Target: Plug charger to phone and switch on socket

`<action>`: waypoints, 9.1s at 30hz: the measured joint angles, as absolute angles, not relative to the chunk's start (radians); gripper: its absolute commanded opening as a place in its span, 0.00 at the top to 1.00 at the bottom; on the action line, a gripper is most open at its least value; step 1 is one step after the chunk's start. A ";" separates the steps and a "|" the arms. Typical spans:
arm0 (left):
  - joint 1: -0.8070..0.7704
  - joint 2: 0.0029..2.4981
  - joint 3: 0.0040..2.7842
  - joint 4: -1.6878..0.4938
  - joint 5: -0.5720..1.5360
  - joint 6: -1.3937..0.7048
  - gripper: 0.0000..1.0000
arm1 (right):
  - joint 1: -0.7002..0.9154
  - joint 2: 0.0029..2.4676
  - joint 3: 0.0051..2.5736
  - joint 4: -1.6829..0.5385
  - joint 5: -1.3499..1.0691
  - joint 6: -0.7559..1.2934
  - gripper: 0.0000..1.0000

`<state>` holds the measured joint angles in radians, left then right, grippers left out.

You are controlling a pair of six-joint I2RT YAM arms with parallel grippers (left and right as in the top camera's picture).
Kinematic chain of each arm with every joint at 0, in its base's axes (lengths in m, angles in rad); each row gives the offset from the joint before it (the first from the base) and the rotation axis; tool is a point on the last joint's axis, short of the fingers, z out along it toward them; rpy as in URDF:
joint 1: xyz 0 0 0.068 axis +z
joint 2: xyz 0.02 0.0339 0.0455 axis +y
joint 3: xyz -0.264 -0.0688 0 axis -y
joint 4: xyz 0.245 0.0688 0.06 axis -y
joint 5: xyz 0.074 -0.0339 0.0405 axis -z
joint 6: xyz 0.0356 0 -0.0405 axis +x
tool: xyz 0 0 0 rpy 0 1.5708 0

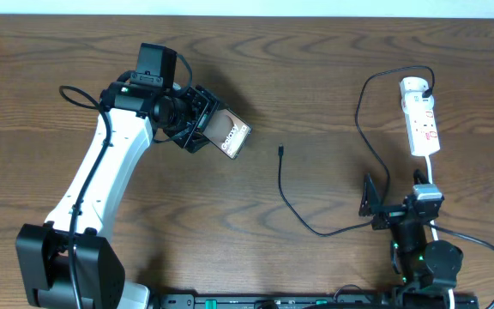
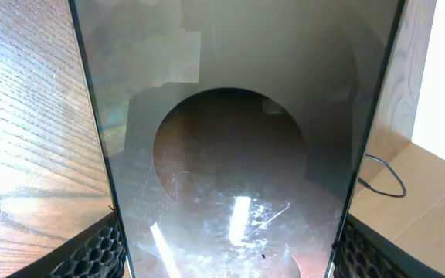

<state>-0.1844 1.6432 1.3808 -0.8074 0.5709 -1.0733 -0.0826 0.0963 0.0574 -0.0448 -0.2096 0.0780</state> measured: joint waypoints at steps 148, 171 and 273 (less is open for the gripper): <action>-0.134 1.766 1.380 -0.699 0.847 -1.443 0.92 | 0.296 1.458 0.964 -0.064 -0.685 0.514 0.21; -0.135 1.766 1.380 -0.669 1.076 -1.501 0.93 | 0.253 1.458 0.964 -0.089 -0.685 0.622 0.23; -0.202 1.765 1.381 -0.706 0.661 -0.851 0.91 | 0.333 1.655 0.955 0.197 -0.426 1.029 0.99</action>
